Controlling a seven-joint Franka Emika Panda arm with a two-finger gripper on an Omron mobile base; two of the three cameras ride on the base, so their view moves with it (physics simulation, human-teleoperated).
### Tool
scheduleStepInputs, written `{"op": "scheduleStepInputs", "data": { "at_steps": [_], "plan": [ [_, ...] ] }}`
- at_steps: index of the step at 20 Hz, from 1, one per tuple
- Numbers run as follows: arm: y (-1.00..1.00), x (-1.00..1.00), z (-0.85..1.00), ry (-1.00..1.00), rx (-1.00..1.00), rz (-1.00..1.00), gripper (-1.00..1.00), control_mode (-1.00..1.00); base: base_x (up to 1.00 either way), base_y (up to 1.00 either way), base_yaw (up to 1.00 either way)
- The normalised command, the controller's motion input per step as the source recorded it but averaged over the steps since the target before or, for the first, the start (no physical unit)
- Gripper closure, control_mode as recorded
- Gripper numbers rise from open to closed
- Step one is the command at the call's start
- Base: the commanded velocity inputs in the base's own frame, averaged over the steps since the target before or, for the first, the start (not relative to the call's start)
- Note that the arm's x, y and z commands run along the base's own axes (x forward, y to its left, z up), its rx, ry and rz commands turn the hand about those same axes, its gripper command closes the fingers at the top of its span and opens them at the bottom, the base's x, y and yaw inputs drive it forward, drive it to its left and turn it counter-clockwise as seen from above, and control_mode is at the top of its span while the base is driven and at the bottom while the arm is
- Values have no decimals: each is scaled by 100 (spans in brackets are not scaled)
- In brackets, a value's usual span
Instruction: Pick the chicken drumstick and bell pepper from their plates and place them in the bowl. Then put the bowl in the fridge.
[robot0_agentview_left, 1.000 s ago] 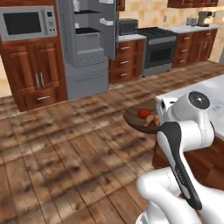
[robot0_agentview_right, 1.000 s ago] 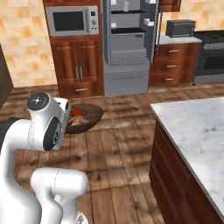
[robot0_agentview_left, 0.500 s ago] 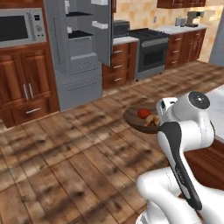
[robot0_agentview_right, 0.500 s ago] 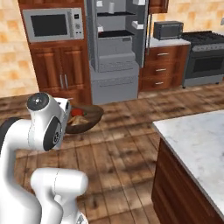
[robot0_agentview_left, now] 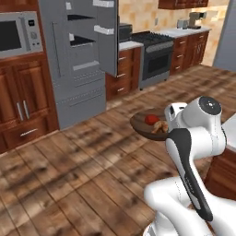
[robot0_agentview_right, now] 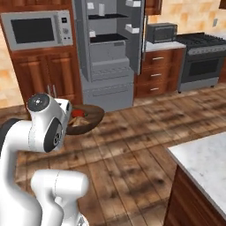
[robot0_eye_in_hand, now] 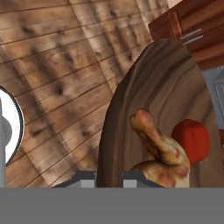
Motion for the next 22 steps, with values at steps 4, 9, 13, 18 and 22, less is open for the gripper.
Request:
{"op": "scheduleStepInputs", "data": {
  "at_steps": [4, 9, 13, 18, 22],
  "plan": [
    [0, 0, 0, 0, 0, 0, 100, 100, 87, 27, -21],
    [0, 0, 0, 0, 0, 0, 100, 100, 87, 23, -20],
    [0, 0, 0, 0, 0, 0, 100, 100, 86, 13, -17],
    [0, 0, 0, 0, 0, 0, 100, 100, 87, 1, -6],
    [0, 0, 0, 0, 0, 0, 100, 100, 84, 0, -4]
  ]
}}
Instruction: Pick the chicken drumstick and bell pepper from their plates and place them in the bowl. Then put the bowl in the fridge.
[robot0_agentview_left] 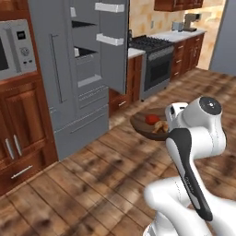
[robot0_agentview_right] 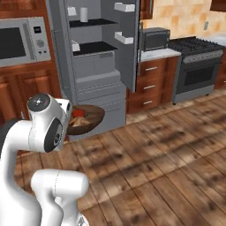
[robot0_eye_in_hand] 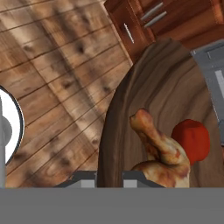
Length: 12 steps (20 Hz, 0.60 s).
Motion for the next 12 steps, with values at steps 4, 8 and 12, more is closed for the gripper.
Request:
{"op": "scheduleStepInputs", "data": {
  "at_steps": [4, 8, 12],
  "plan": [
    [0, 0, 0, 0, 0, 0, 100, 100, 86, 0, 0],
    [0, 0, 0, 0, 0, 0, 100, 100, 89, 0, 0],
    [0, 0, 0, 0, 0, 0, 100, 100, 92, 0, 0]
  ]
}}
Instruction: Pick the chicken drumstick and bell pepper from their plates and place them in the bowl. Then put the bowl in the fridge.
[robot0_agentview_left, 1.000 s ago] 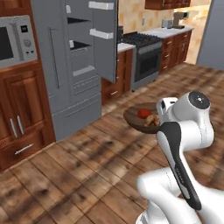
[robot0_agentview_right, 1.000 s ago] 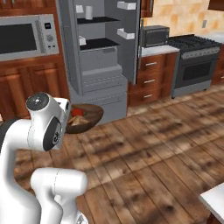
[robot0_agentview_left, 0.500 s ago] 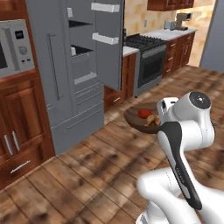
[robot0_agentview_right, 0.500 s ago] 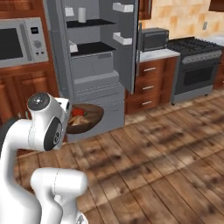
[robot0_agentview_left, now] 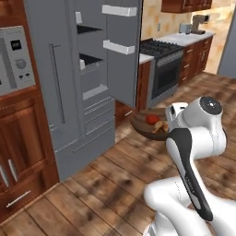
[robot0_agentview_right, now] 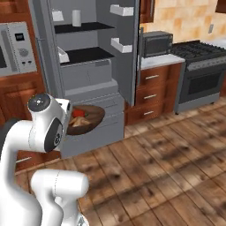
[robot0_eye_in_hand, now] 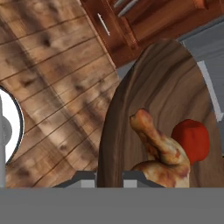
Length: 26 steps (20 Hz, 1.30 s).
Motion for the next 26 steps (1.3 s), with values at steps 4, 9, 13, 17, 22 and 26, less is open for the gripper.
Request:
{"op": "scheduleStepInputs", "data": {
  "at_steps": [4, 9, 13, 17, 22, 26],
  "plan": [
    [0, 0, 0, 0, 0, 0, 100, 100, 90, -7, 6],
    [0, 0, 0, 0, 0, 0, 100, 100, 86, -16, 14],
    [0, 0, 0, 0, 0, 0, 100, 100, 70, -24, 21],
    [0, 0, 0, 0, 0, 0, 100, 100, 48, -28, 33],
    [0, 0, 0, 0, 0, 0, 100, 100, 39, -23, 42],
    [0, 0, 0, 0, 0, 0, 100, 100, 56, -31, 35]
  ]
}}
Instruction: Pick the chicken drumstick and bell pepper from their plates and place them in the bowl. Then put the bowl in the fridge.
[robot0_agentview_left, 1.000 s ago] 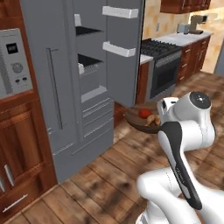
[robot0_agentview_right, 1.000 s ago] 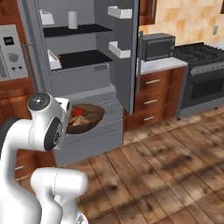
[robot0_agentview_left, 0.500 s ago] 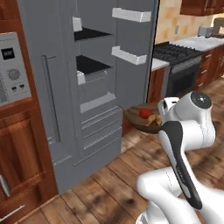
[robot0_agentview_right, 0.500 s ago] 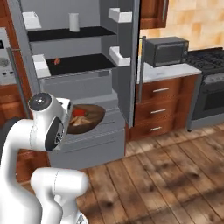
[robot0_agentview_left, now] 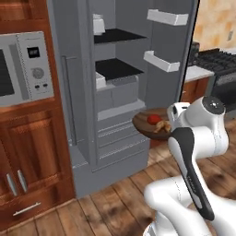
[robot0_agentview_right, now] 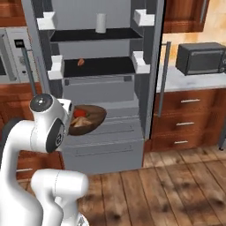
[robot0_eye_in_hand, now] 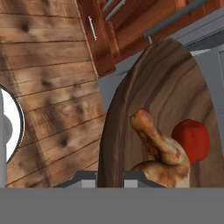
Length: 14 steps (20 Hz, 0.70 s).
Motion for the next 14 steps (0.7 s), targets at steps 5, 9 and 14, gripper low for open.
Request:
{"op": "scheduleStepInputs", "data": {
  "at_steps": [5, 9, 14],
  "plan": [
    [0, 0, 0, 0, 0, 0, 100, 100, 62, -39, 24],
    [0, 0, 0, 0, 0, 0, 100, 100, 51, -38, 34],
    [0, 0, 0, 0, 0, 0, 100, 100, 45, -44, 31]
  ]
}}
